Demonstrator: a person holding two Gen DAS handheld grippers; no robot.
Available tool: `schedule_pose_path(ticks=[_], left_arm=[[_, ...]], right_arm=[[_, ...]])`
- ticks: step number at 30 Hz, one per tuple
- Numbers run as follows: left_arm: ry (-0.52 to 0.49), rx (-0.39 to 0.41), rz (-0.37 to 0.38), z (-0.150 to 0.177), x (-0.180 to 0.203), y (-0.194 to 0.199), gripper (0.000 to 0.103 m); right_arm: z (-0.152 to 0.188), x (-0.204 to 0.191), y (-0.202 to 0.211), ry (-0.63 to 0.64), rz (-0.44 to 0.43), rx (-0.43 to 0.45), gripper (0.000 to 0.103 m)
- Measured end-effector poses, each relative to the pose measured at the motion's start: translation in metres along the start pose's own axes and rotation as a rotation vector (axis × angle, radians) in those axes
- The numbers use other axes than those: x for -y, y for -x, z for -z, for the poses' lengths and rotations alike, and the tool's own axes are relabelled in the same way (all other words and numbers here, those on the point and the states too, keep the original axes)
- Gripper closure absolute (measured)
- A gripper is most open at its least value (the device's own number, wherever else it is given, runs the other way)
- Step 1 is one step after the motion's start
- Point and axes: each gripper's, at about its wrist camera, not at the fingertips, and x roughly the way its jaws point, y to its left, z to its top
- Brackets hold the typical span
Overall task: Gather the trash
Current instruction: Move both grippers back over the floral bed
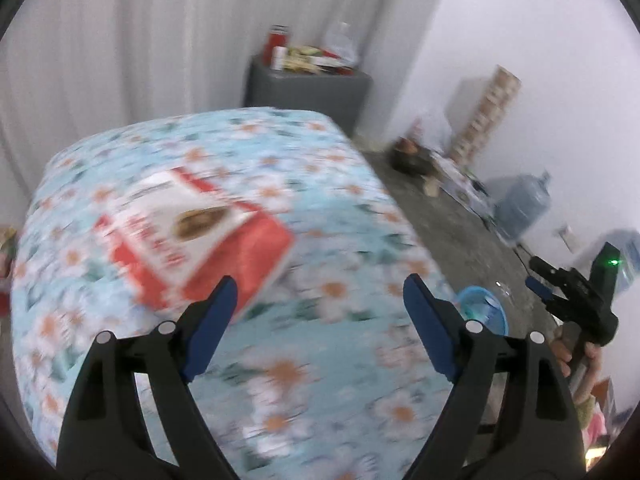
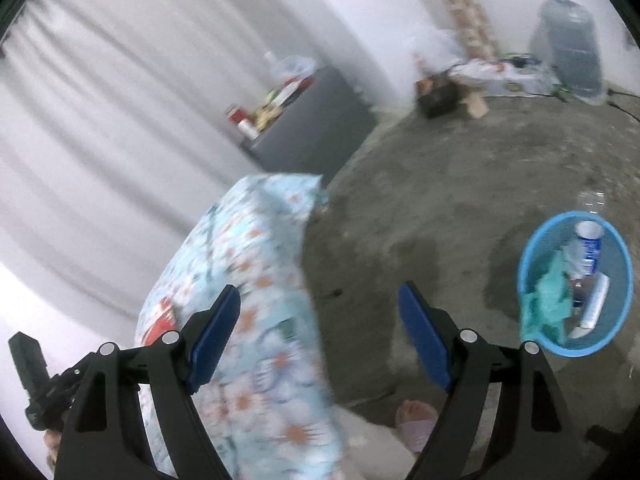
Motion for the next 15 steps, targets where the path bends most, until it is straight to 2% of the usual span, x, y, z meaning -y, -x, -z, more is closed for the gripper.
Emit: schedule_pose_path(ticks=[5,9,13,15], left_arm=[[0.072,0.031,-0.03,0.015,-0.04,0.015,0.021],[0.11,0.041,-0.049,0.025,-0.062,0.016,0.021],[0.147,0.055,-0.059,0.036,-0.078,0.021,0.021],[0.161,0.063,-0.069,0.042,-0.086,0.025,0.021]], right_arm=[[0.012,-0.05,-0.017,0.073,-0.06,-0.079,0.024],[0.023,-0.075,-0.03,0.102,-0.111,-0.147,0.024],[0.03,-0.098,-0.057,0.082,-0.205,-0.25,0.024],[0.036,-0.112,-0.08,0.065,-0.242,-0.332,0.024]])
